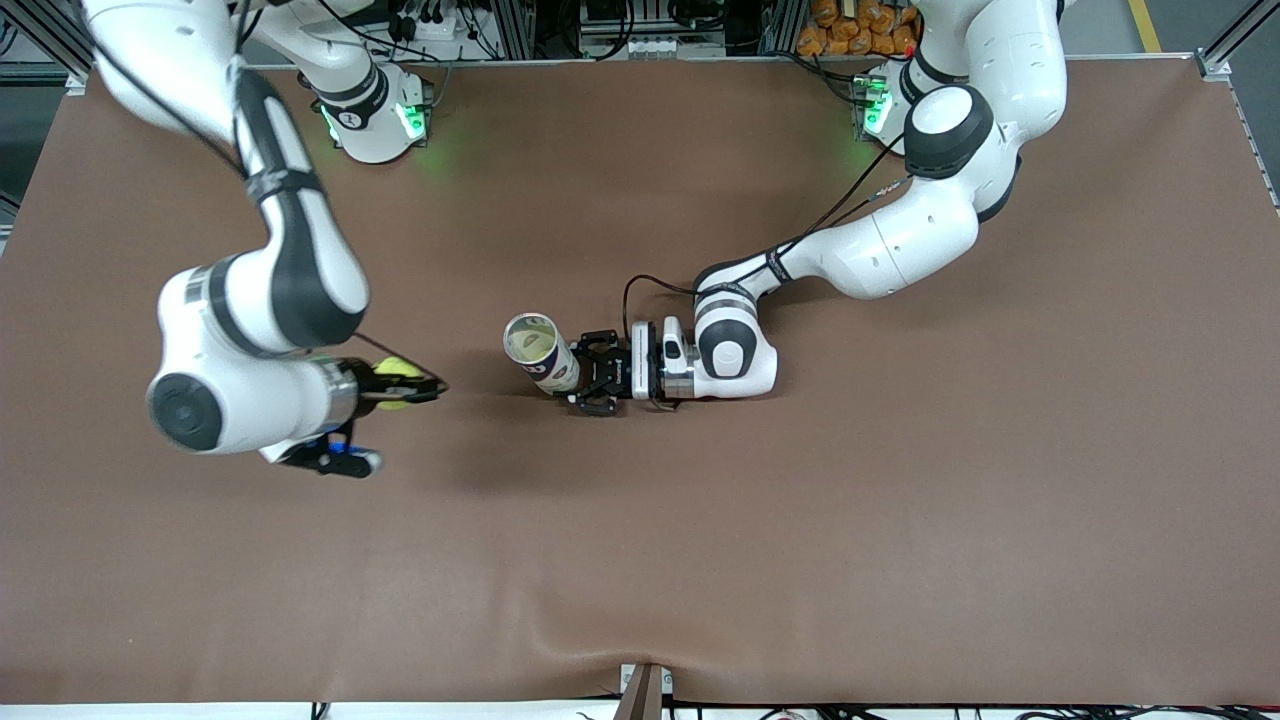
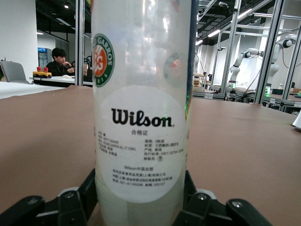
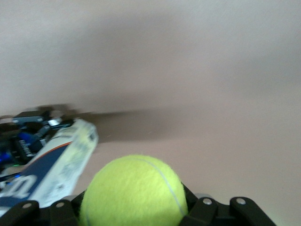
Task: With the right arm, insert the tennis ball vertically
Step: 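Carry the second ball to the can opening and push it in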
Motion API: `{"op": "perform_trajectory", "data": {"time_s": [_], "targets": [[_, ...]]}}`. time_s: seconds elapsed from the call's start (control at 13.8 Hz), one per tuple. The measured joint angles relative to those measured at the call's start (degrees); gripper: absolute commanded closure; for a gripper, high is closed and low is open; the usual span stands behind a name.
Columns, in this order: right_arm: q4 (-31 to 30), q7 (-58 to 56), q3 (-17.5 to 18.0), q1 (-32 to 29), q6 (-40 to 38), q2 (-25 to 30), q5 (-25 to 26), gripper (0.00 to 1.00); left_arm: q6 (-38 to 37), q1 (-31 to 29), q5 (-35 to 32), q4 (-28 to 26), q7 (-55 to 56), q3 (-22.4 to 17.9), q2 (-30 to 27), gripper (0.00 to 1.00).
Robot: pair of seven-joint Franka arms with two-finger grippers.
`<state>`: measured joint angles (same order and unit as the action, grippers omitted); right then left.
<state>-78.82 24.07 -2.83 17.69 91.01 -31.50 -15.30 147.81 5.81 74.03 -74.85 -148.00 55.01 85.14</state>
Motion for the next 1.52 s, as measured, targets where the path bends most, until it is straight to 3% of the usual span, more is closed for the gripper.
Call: {"op": "perform_trajectory", "data": {"time_s": [0.29,0.58,0.72,0.87,1.3,1.37,1.52], "targets": [[0.1,16.5,5.1,2.8,0.1,0.4,-0.1,0.81,0.0,0.1,0.0,0.0,0.0,0.0,0.0,0.40],[1.0,25.8,9.3,3.1,0.8,0.4,-0.1,0.78,0.0,0.2,0.0,0.0,0.0,0.0,0.0,0.40],[1.6,27.5,9.8,3.9,0.8,0.4,-0.1,0.70,0.0,0.3,0.0,0.0,0.0,0.0,0.0,0.40],[1.6,28.3,9.8,4.9,0.8,0.4,-0.1,0.53,0.0,0.3,0.0,0.0,0.0,0.0,0.0,0.40],[1.6,28.5,9.7,5.2,1.3,0.2,0.0,0.47,0.0,0.3,0.0,0.0,0.0,0.0,0.0,0.40],[1.5,28.5,9.7,5.2,1.4,0.1,0.0,0.40,0.0,0.3,0.0,0.0,0.0,0.0,0.0,0.40],[1.4,28.5,9.7,5.2,1.4,-0.2,0.0,0.00,0.0,0.3,0.0,0.0,0.0,0.0,0.0,0.40]]}}
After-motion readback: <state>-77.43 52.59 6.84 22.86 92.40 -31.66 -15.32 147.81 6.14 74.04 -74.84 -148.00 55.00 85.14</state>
